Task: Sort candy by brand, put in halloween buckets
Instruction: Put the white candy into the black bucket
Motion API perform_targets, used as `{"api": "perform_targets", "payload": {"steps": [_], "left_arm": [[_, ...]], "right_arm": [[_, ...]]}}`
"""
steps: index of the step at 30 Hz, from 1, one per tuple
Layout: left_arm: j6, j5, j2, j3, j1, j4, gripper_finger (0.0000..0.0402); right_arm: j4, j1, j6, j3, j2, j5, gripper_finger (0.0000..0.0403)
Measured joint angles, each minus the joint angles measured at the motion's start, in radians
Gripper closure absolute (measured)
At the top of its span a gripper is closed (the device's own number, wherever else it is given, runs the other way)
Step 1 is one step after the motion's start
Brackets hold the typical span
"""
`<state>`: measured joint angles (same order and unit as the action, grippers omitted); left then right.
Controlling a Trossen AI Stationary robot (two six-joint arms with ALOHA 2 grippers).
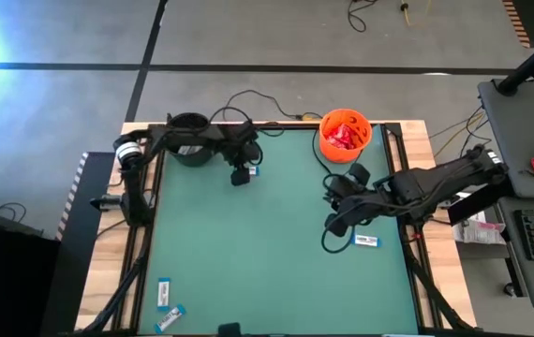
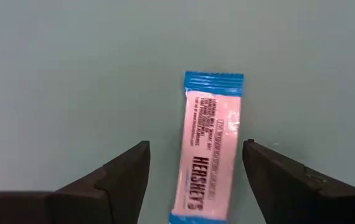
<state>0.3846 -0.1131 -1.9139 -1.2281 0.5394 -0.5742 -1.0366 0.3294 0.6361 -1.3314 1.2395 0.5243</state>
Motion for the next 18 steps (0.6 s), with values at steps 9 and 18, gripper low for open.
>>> {"api": "perform_targets", "payload": {"steps": [9,18], "left_arm": [[-0.048,0.005,-0.055,0.007,-0.017,0.030,0.0167],[-0.205,0.024,-0.120,0.007,-0.100,0.172,0.0172]], "right_arm": [[0.000,0.000,0.000,0.007,0.021,-0.008,0.0364],[-0.002,0.000,-0.005,0.007,0.013,-0.008,0.0364]]}}
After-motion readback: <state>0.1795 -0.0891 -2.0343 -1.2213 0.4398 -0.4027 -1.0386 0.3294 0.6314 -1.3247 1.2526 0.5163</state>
